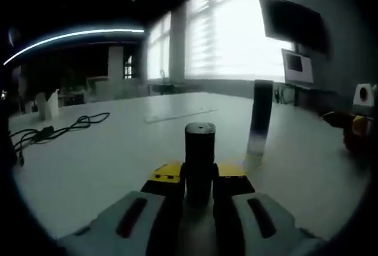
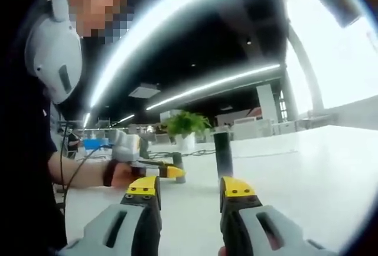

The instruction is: Pick up cosmetic bottle twist off cap place on table pick up cap screw tight cap place on table

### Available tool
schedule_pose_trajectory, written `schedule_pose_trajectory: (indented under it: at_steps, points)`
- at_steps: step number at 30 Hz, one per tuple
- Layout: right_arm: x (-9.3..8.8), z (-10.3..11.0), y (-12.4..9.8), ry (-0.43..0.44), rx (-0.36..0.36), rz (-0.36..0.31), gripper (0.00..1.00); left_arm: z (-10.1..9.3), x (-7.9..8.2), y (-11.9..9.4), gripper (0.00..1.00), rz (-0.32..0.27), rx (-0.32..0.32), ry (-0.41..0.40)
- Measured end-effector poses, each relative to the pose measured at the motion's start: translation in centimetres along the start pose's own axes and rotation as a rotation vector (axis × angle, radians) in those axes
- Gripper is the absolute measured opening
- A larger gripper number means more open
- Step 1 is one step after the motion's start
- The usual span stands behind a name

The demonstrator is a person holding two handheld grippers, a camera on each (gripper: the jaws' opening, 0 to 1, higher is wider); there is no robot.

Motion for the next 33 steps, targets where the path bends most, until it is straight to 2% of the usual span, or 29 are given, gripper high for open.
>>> schedule_pose_trajectory:
  at_steps: [4,8,19,23,27,33]
  points:
    - [0.0,-0.5,-0.3,0.008,-0.001,-0.006,0.32,0.0,0.0,-0.3,0.08,-0.004,-0.001,0.004]
    - [-0.1,-0.6,-0.3,0.005,-0.005,-0.005,0.32,-0.2,0.0,-0.9,0.08,-0.024,-0.024,-0.036]
    - [0.3,0.0,-0.3,0.014,-0.021,-0.022,0.29,-0.9,0.1,-1.8,0.08,-0.039,-0.053,-0.019]
    - [0.6,0.3,-0.1,0.007,-0.031,-0.035,0.30,-1.5,0.0,-2.7,0.08,-0.060,-0.070,-0.016]
    - [0.7,0.5,-0.1,0.011,-0.033,-0.037,0.30,-2.2,-0.2,-3.3,0.08,-0.048,-0.093,-0.001]
    - [0.7,0.8,0.0,-0.002,-0.028,-0.034,0.30,-3.2,-0.1,-4.1,0.08,-0.070,-0.132,-0.027]
Point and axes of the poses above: the point that each gripper's makers call its tool centre point, and the gripper's own axes: y roughly forward along the fingers, z roughly to its left, x roughly out of its top, the point moved 8 cm from there along -y, roughly backward along the fingers, and after that the axes turned 8 degrees about -x, right-handed, at the moved point
